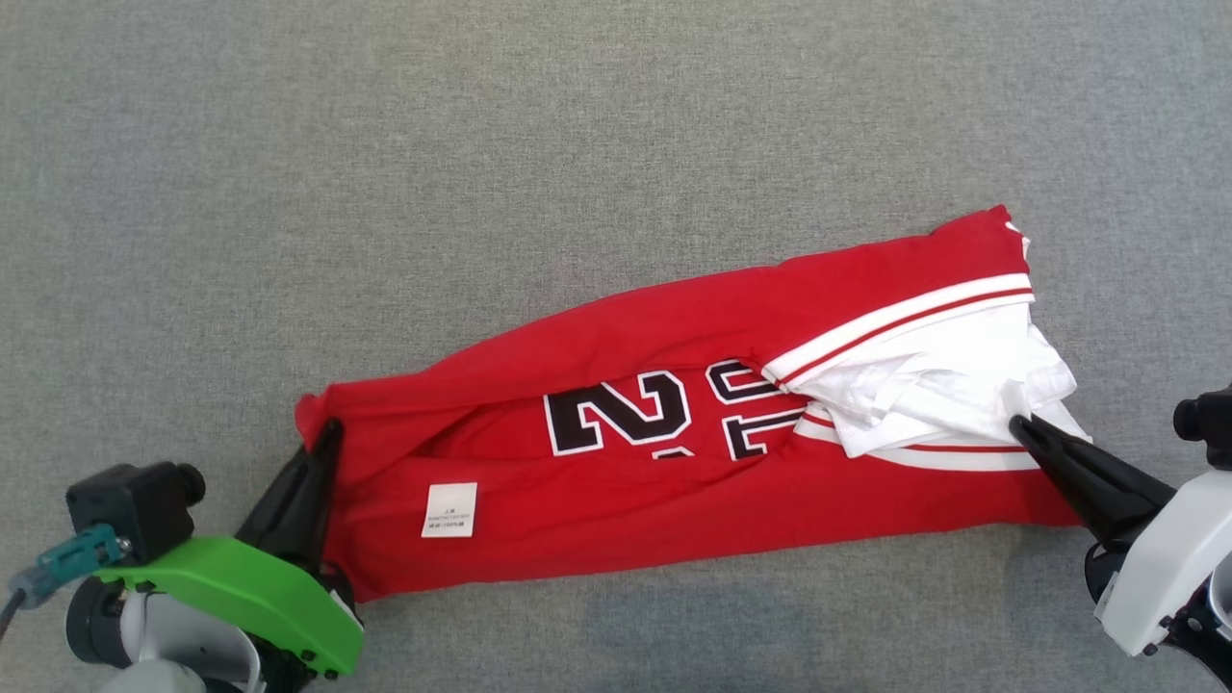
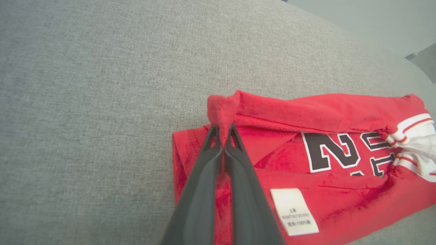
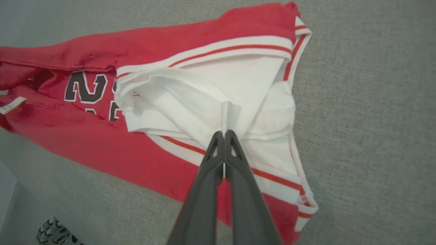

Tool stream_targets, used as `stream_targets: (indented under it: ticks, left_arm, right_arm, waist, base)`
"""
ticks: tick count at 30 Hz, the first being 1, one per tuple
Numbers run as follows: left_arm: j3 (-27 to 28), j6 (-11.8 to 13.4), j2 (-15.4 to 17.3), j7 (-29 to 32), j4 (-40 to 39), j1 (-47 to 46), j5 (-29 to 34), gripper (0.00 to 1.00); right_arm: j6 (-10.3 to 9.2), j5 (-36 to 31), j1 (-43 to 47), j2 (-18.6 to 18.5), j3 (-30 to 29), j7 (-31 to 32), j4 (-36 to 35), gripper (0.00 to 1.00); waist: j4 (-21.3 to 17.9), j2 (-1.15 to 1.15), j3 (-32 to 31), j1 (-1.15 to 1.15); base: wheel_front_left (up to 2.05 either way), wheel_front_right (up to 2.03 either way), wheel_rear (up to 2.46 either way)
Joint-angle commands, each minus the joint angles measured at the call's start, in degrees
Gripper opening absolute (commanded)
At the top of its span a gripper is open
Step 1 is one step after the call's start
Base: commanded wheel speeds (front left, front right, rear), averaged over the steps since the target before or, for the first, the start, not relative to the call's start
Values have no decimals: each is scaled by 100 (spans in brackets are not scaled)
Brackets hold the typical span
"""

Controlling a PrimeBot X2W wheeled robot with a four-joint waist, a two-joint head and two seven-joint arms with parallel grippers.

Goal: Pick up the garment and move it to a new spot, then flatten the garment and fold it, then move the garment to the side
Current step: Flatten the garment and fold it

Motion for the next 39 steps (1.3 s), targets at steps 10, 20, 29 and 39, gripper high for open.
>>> stream_targets:
  ticks: [10, 20, 29, 39]
  left_arm:
    - [-323, 96, 119, -20, -22, 151, 417, 34]
    - [-952, 634, 415, 75, 75, 206, 1482, 100]
    - [-418, 1891, 204, -757, 73, 449, 2099, 100]
    - [689, 1719, -603, -984, 4, 984, 2538, 100]
  right_arm:
    - [1, -144, -34, -148, -90, -63, 250, 100]
    - [1, 234, -94, -133, -888, 553, -126, 100]
    - [1, -54, -855, 357, -802, 1538, 723, 100]
    - [2, -374, -1388, 543, -581, 2172, 2087, 100]
  waist:
    - [83, 69, -115, 0]
    - [16, 69, -344, 0]
    - [296, 69, -509, 0]
    - [855, 69, -611, 0]
  base:
    - [0, 0, 0]
    - [0, 0, 0]
    - [0, 0, 0]
    - [0, 0, 0]
